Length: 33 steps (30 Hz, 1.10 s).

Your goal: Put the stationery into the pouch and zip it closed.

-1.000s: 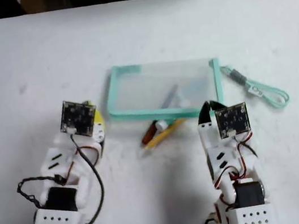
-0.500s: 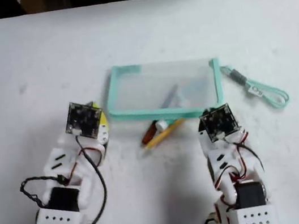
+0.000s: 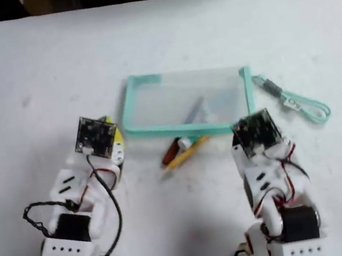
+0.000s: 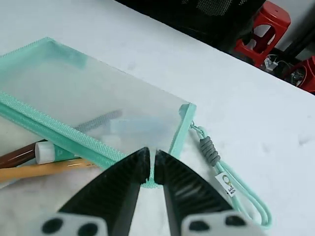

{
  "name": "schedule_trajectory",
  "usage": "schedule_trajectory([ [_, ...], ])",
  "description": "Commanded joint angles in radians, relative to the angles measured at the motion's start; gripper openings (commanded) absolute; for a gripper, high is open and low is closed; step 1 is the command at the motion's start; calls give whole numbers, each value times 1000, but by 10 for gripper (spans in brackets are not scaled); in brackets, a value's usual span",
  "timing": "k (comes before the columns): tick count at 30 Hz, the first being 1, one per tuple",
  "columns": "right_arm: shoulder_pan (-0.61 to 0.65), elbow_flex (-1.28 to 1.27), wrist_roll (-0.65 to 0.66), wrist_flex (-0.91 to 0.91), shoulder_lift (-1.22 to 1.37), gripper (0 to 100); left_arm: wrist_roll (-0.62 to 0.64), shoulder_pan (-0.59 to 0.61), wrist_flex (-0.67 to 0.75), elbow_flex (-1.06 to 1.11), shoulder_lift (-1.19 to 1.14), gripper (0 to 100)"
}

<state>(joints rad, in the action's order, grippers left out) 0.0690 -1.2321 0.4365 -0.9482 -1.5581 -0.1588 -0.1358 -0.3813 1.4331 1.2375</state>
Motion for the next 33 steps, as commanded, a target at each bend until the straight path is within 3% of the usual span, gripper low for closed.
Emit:
schedule_trajectory([
  [1, -4, 213, 17, -5, 294, 17, -5, -8, 37, -51, -96, 24],
  [6, -4, 416, 15, -33, 605, 17, -5, 22, 37, -195, -387, 24],
  [12, -4, 545, 20, -30, 785, 18, -5, 50, 43, -331, -662, 24],
  [20, -8, 756, 23, -79, 986, 18, -5, 45, 37, -334, -650, 24],
  [33, -205, 1140, 25, -151, 1342, 18, -5, 45, 44, -321, -647, 24],
])
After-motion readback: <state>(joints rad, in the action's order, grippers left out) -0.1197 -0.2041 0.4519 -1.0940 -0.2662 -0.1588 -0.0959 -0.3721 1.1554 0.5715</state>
